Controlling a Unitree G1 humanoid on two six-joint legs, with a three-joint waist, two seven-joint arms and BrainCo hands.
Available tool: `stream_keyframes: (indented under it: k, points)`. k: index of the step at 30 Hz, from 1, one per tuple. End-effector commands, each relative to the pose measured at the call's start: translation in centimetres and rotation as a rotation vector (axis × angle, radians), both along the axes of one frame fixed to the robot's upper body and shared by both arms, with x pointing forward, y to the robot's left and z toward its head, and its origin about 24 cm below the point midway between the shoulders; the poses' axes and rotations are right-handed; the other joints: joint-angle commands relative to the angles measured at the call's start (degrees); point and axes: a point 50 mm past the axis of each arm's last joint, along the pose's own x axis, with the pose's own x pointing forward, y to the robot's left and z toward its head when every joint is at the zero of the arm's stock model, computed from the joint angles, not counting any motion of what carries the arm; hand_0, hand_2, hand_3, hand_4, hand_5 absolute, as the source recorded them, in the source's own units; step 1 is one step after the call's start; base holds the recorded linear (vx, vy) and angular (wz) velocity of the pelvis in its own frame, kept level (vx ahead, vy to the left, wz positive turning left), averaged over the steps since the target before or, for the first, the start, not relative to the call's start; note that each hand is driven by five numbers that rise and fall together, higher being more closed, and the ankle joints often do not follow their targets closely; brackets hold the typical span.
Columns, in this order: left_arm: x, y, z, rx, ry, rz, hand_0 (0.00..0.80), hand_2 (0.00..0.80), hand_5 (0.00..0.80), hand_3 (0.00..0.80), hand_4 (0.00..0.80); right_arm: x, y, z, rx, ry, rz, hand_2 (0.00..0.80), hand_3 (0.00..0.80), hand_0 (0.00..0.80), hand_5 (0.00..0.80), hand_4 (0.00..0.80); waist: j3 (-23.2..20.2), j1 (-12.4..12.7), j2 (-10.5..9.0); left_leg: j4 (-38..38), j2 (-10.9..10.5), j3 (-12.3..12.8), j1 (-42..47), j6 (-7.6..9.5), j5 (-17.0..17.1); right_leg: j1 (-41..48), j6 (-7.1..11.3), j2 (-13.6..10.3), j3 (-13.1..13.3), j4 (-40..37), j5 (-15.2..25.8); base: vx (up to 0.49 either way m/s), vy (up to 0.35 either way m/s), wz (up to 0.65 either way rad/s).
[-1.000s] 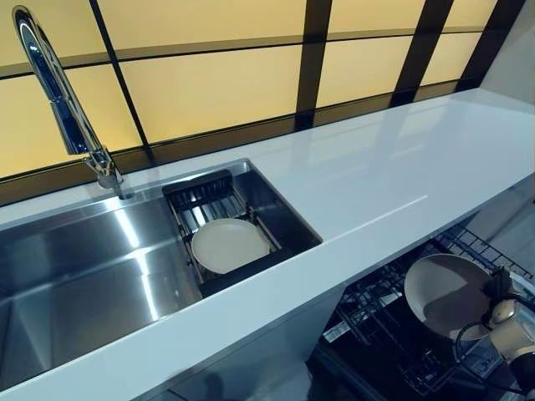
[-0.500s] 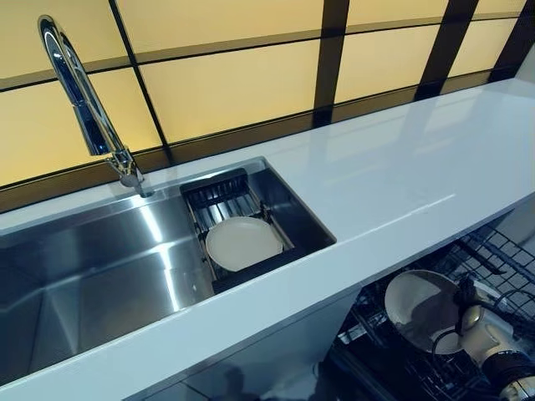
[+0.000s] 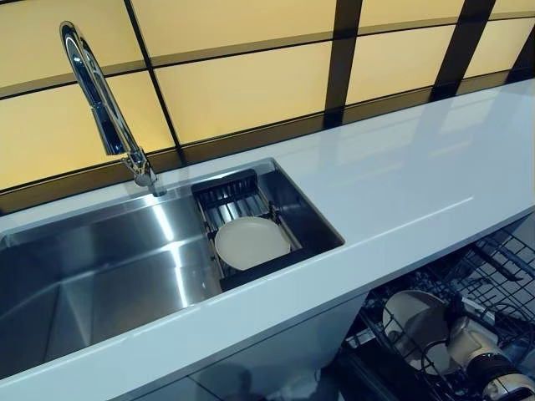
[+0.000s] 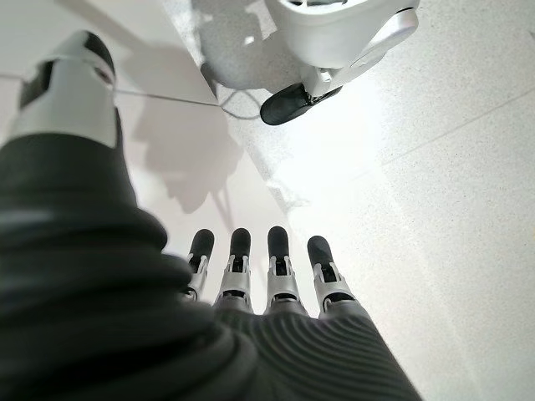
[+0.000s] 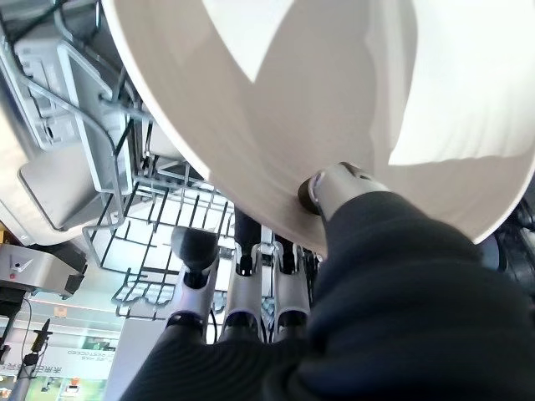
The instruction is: Take plates into dishwasher
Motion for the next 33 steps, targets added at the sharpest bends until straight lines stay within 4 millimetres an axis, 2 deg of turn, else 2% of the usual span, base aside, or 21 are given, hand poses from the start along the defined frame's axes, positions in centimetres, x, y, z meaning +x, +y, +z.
stream_keyframes:
  k: [1, 10, 11, 12, 17, 24, 33]
  points:
    - [1.7, 0.4, 0.4, 0.036, -0.001, -0.081, 0.0, 0.0, 0.0, 0.0, 0.0, 2.6, 1.1, 1.2, -0.018, -0.006, 0.024, 0.8, 0.8, 0.8, 0.8, 0.8, -0.7, 1.7, -1.25, 0.4, -1.6, -2.0, 2.2, 1.89, -3.7, -2.4, 2.52, -2.9, 2.3, 1.5, 1.8, 0.0, 0.0, 0.0]
    - [1.5, 0.2, 0.3, 0.036, 0.007, -0.084, 0.0, 0.0, 0.0, 0.0, 0.0, 2.1, 2.0, -0.3, 0.041, 0.027, 0.005, 0.8, 0.8, 0.8, 0.8, 0.8, -1.0, 2.3, -1.36, 0.2, -1.5, -2.3, 2.4, 1.88, -3.6, -1.8, 2.42, -2.9, 2.1, 1.3, 1.7, 0.0, 0.0, 0.0]
    - [1.5, 0.2, 0.3, 0.037, 0.009, -0.083, 0.0, 0.0, 0.0, 0.0, 0.0, 2.1, 2.0, -0.3, 0.034, 0.013, 0.001, 0.496, 0.496, 0.496, 0.496, 0.496, -1.1, 2.3, -1.41, 0.2, -1.5, -2.2, 2.5, 1.87, -3.6, -1.8, 2.43, -2.9, 2.1, 1.3, 1.8, 0.0, 0.0, 0.0]
    - [1.4, 0.2, 0.3, 0.038, 0.011, -0.082, 0.0, 0.0, 0.0, 0.0, 0.0, 2.1, 1.9, -0.3, 0.033, 0.004, -0.005, 0.0, 0.0, 0.0, 0.0, 0.0, -1.1, 2.3, -1.46, 0.2, -1.5, -2.2, 2.6, 1.88, -3.6, -1.7, 2.44, -2.9, 2.1, 1.3, 1.7, 0.0, 0.0, 0.0]
    - [1.3, 0.4, 0.3, 0.037, 0.014, -0.078, 0.0, 0.0, 0.0, 0.0, 0.0, 2.1, 1.5, 0.3, 0.019, -0.043, -0.033, 0.0, 0.0, 0.0, 0.0, 0.0, -1.2, 2.1, -1.77, 0.2, -1.2, -2.0, 2.8, 1.87, -3.7, -1.5, 2.5, -2.8, 2.2, 1.2, 1.8, 0.0, 0.0, 0.0]
    - [1.3, 0.6, 0.4, 0.043, 0.014, -0.067, 0.0, 0.0, 0.0, 0.0, 0.0, 2.2, 0.1, 2.4, -0.033, -0.125, -0.077, 0.0, 0.0, 0.0, 0.0, 0.0, -1.2, 1.3, -2.37, 0.2, -0.8, -1.3, 3.1, 1.77, -3.7, -1.5, 2.6, -2.5, 2.7, 1.2, 1.8, 0.0, 0.0, 0.0]
    - [1.3, 1.4, 0.6, 0.058, 0.012, -0.046, 0.0, 0.0, 0.0, 0.0, 0.0, 2.0, -2.2, 6.0, -0.097, -0.227, -0.13, 0.0, 0.0, 0.0, 0.0, 0.0, -1.4, -0.1, -3.75, 0.2, -0.1, -0.1, 3.9, 1.54, -3.7, -1.3, 2.69, -1.9, 3.5, 1.2, 1.9, 0.0, 0.0, 0.0]
